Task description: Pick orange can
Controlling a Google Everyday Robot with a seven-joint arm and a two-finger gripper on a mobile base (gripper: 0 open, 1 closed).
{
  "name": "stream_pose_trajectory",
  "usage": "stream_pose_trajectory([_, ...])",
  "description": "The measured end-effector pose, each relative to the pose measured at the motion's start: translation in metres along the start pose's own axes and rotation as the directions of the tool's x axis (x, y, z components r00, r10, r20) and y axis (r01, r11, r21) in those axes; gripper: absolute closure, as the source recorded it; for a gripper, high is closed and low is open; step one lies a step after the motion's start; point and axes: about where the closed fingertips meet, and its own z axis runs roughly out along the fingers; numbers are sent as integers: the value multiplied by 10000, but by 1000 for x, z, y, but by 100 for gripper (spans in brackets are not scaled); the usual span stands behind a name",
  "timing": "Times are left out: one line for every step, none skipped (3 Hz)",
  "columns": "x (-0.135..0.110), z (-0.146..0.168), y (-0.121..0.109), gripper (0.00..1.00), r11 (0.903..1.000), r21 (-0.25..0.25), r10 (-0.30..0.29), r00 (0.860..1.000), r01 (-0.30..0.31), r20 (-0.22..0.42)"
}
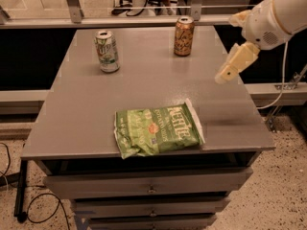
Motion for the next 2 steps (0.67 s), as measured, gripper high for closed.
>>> stream_pose_trajectory([-11, 54, -46, 0, 9976, -81, 697, 9872, -693, 1432])
stream_pose_trajectory([-22, 103, -85, 0, 9906, -275, 1366, 9607, -1340, 2416])
